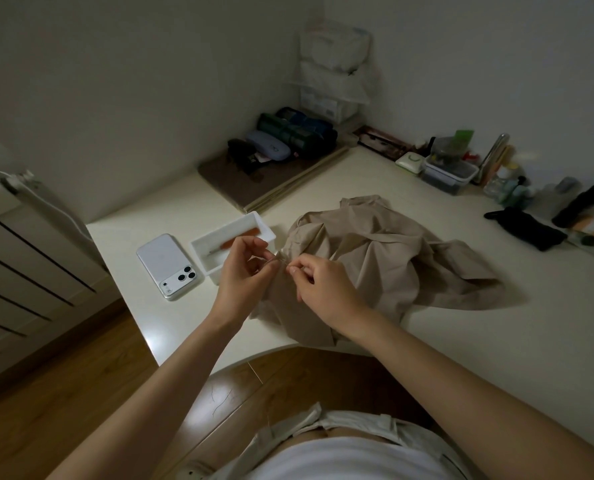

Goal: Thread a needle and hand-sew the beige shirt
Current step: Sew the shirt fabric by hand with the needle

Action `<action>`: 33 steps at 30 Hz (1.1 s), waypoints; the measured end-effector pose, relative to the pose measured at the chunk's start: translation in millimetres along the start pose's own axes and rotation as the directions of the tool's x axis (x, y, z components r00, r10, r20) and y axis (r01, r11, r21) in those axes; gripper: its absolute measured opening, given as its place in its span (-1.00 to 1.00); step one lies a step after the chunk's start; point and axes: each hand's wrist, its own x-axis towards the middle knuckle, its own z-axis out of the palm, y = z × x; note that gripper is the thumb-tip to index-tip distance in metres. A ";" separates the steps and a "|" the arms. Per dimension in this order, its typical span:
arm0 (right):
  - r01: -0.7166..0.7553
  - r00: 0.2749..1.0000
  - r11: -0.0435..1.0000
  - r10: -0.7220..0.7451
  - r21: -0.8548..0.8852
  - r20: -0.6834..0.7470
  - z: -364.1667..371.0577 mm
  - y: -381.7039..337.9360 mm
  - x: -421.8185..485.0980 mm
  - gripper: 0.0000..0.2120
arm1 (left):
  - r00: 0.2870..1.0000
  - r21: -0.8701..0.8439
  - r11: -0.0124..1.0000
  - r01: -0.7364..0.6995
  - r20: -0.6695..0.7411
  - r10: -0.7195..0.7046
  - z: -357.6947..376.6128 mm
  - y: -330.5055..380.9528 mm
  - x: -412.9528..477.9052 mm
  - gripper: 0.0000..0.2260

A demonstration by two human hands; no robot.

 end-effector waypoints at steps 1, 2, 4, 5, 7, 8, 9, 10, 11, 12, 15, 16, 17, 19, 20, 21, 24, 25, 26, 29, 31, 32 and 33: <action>0.004 1.000 1.000 -0.004 -0.006 -0.002 0.3 0.1 -0.3 -0.85 | 1.000 0.004 1.000 -0.007 -0.003 0.007 0.3 0.0 -0.2 -0.76; 0.007 1.000 1.000 -0.007 -0.013 -0.003 0.7 -0.1 -0.5 -0.85 | 1.000 0.011 1.000 -0.015 -0.005 0.015 0.5 0.3 -0.6 -0.75; 0.012 1.000 1.000 -0.012 -0.028 -0.006 1.7 -0.8 -0.8 -0.83 | 0.999 0.034 0.999 -0.031 -0.010 0.032 0.6 0.8 -1.3 -0.75; 0.015 1.000 0.999 -0.015 -0.035 -0.008 2.3 -1.0 -0.8 -0.83 | 0.999 0.048 0.998 -0.040 -0.015 0.041 0.3 0.9 -1.6 -0.75; 0.016 1.000 0.999 -0.016 -0.048 -0.008 3.9 -1.5 -0.3 -0.81 | 0.998 0.076 0.996 -0.055 -0.025 0.057 -0.2 0.9 -2.1 -0.75; 0.012 1.000 0.998 -0.013 -0.056 -0.007 4.9 -1.4 0.2 -0.80 | 0.997 0.088 0.994 -0.061 -0.030 0.064 -0.4 0.6 -2.3 -0.76; 0.008 1.000 0.998 -0.008 -0.065 -0.007 5.9 -1.2 0.8 -0.80 | 0.997 0.097 0.993 -0.067 -0.035 0.071 -0.6 0.2 -2.5 -0.77; 0.005 1.000 0.997 -0.006 -0.074 -0.011 6.8 -0.8 1.3 -0.80 | 0.996 0.104 0.992 -0.074 -0.038 0.078 -0.8 0.0 -3.0 -0.78; 0.003 1.000 0.997 -0.005 -0.083 -0.017 7.4 -0.6 1.7 -0.80 | 0.996 0.110 0.991 -0.081 -0.037 0.085 -1.0 -0.2 -3.4 -0.80; 0.002 1.000 0.996 -0.004 -0.091 -0.018 7.8 -0.2 2.0 -0.80 | 0.995 0.115 0.990 -0.087 -0.035 0.092 -1.1 -0.1 -3.9 -0.82; -0.001 1.000 0.995 0.000 -0.103 -0.013 8.9 -0.3 1.6 -0.81 | 0.995 0.112 0.989 -0.092 -0.033 0.096 -2.2 -1.2 -4.6 -0.82; -0.002 1.000 0.995 0.001 -0.104 -0.013 9.1 -0.8 1.5 -0.81 | 0.996 0.112 0.990 -0.086 -0.028 0.090 -1.8 -1.2 -5.0 -0.82; -0.001 1.000 0.994 -0.001 -0.106 -0.014 9.4 -1.1 1.8 -0.81 | 0.996 0.116 0.990 -0.082 -0.020 0.084 -1.1 -1.6 -5.6 -0.82; -0.009 1.000 0.995 0.008 -0.102 -0.013 10.6 -1.8 2.3 -0.82 | 0.997 0.135 0.988 -0.078 0.001 0.079 0.9 -3.8 -6.8 -0.80; -0.020 1.000 0.996 0.019 -0.089 -0.011 11.1 -2.0 2.7 -0.82 | 0.997 0.142 0.987 -0.074 0.005 0.074 1.9 -4.2 -7.1 -0.79; -0.035 0.999 0.997 0.035 -0.071 -0.009 11.8 -1.9 2.4 -0.82 | 0.998 0.144 0.987 -0.069 0.004 0.069 2.4 -4.9 -7.7 -0.80; -0.074 0.997 0.997 0.074 -0.022 -0.008 12.2 -0.6 1.7 -0.83 | 0.996 0.170 0.982 -0.085 -0.014 0.088 3.4 -5.3 -8.2 -0.81; -0.081 0.997 0.997 0.081 -0.011 -0.008 12.0 -0.4 1.4 -0.83 | 0.995 0.184 0.979 -0.089 -0.022 0.094 3.8 -5.4 -8.7 -0.81; -0.084 0.996 0.996 0.084 -0.003 -0.008 11.4 -0.4 1.5 -0.84 | 0.995 0.194 0.977 -0.087 -0.034 0.096 4.2 -5.1 -9.0 -0.82; -0.093 0.996 0.995 0.093 0.022 -0.003 10.3 0.0 2.8 -0.84 | 0.990 0.207 0.976 -0.072 -0.102 0.094 5.4 -5.9 -9.2 -0.82; -0.092 0.996 0.995 0.092 0.047 0.001 10.0 -0.2 3.0 -0.85 | 0.986 0.222 0.973 -0.065 -0.134 0.097 6.2 -6.1 -8.6 -0.87; -0.088 0.996 0.994 0.088 0.057 0.003 9.9 -1.0 3.1 -0.84 | 0.986 0.228 0.971 -0.065 -0.136 0.098 7.0 -5.4 -8.5 -0.91; -0.084 0.996 0.994 0.083 0.068 0.006 9.8 -2.1 2.9 -0.84 | 0.986 0.235 0.970 -0.067 -0.135 0.101 7.7 -4.5 -8.8 -0.95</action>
